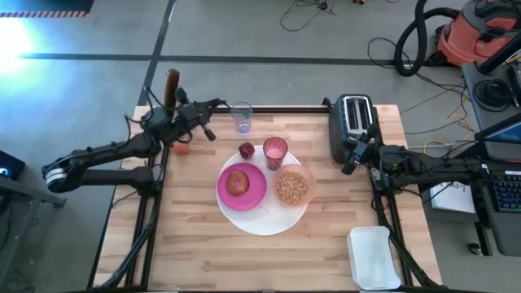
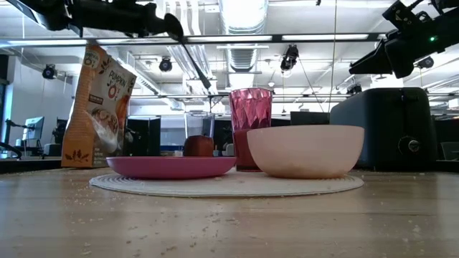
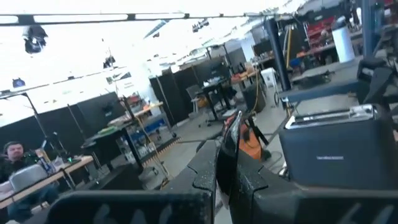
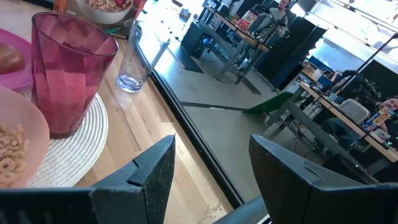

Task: Arrange a breakfast setting
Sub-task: Put the spoon to the right of the orange bowl

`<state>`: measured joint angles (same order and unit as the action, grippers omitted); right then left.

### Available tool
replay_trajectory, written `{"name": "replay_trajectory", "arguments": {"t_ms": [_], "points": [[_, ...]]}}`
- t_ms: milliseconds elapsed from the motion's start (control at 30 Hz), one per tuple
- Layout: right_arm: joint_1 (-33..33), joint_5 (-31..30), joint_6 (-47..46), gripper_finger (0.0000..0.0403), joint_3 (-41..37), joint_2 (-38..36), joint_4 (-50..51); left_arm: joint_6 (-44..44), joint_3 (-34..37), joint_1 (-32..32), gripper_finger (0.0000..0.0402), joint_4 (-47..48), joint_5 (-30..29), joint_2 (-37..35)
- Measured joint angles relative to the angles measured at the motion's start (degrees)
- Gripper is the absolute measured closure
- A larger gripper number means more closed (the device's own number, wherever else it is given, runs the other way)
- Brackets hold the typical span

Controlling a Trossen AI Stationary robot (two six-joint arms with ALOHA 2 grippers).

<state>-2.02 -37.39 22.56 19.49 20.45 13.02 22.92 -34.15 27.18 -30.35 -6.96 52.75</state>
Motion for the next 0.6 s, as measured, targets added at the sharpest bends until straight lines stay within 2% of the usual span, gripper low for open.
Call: {"name": "replay_trajectory", "arguments": {"t_ms": [167, 333, 433, 533, 600], "points": [[0.0, 0.0, 0.0, 0.0207, 0.0, 0.0, 0.0, -2.9, 0.0, -0.2, 0.0401, 0.0, 0.5, -2.0], [0.0, 0.0, 0.0, 0.0207, 0.0, 0.0, 0.0, -9.5, 0.0, -0.9, 0.0402, -0.4, 6.7, -3.6], [0.0, 0.0, 0.0, 0.0207, 0.0, 0.0, 0.0, -15.8, -0.3, -0.9, 0.0402, -0.4, 12.2, -4.1], [0.0, 0.2, -0.8, 0.0207, 0.0, 0.0, -0.1, -22.7, -1.3, -0.9, 0.0402, -0.5, 20.7, -3.3], [0.0, 1.4, -6.9, 0.0207, 0.0, 0.0, -0.3, -26.5, -2.1, -1.3, 0.0402, -0.5, 25.8, -2.3]]}}
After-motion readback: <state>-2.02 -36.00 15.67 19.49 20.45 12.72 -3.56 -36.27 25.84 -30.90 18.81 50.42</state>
